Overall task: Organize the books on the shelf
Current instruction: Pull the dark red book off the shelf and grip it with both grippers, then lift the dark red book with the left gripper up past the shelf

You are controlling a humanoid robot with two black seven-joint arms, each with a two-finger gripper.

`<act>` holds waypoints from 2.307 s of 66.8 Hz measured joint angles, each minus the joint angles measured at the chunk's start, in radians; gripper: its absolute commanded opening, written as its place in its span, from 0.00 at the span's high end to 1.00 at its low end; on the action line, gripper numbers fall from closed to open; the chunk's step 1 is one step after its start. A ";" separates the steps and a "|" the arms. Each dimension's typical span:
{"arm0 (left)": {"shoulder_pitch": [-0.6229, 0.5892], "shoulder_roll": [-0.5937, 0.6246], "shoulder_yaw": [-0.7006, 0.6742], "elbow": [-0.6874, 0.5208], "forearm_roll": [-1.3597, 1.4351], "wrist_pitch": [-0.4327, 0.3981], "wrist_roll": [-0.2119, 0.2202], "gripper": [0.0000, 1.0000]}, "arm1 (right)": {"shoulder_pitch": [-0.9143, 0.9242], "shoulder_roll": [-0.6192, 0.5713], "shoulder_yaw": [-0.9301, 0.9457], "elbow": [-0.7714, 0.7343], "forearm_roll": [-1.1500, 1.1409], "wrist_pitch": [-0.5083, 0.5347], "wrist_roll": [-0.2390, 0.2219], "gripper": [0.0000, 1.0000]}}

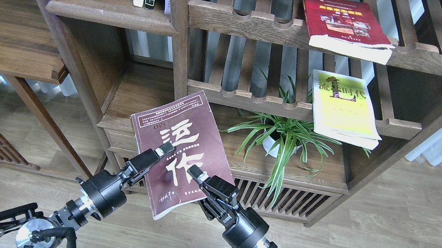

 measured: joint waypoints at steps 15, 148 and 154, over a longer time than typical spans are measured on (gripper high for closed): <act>-0.002 0.009 -0.002 0.001 0.002 0.000 -0.003 0.94 | -0.004 0.026 0.011 -0.013 -0.003 0.000 0.000 0.54; 0.023 0.166 -0.792 -0.021 0.560 0.000 0.028 1.00 | -0.007 0.059 0.125 -0.201 -0.095 0.000 0.013 0.02; 0.026 0.105 -0.842 -0.018 0.576 0.000 0.069 1.00 | -0.007 0.059 0.131 -0.207 -0.101 0.000 0.013 0.02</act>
